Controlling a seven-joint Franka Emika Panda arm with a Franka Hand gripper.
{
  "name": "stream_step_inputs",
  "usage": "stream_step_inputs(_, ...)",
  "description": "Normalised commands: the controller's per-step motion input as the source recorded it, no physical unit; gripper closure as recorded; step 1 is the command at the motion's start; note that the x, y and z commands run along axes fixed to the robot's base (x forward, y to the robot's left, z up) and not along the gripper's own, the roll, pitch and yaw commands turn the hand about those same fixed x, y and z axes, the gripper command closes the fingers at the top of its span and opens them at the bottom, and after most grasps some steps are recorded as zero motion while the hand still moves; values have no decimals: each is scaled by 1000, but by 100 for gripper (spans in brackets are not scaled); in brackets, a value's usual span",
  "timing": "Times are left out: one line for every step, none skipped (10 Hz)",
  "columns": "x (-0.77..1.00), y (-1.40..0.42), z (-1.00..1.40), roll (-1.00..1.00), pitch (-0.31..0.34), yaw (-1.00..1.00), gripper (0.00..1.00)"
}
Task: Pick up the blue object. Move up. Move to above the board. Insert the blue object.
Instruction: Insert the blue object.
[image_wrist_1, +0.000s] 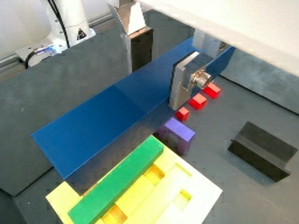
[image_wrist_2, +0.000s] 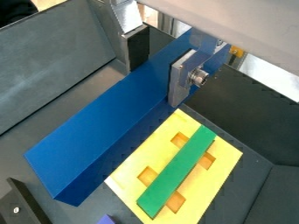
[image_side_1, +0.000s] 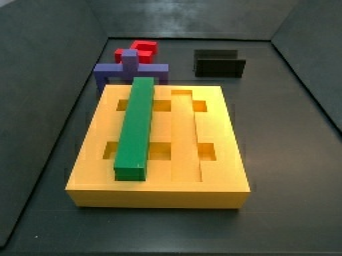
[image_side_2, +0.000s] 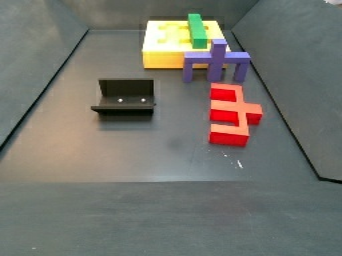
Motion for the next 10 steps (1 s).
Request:
stream_step_inputs(89, 0, -303, 0, -6, 0, 100)
stream_step_inputs(223, 0, -751, 151, 0, 0, 100)
stream_step_inputs(254, 0, -914, 140, -3, 0, 100)
stream_step_inputs(263, 0, -917, 117, -1, 0, 100)
stream_step_inputs(203, 0, -849, 150, 0, 0, 100)
stream_step_inputs(177, -51, -831, 169, 0, 0, 100)
stream_step_inputs(163, -37, -866, 119, -23, 0, 100)
stream_step_inputs(149, -66, -877, 86, -49, 0, 100)
stream_step_inputs(171, -280, -766, 89, -59, 0, 100)
stream_step_inputs(171, -449, -740, 140, -69, 20, 100)
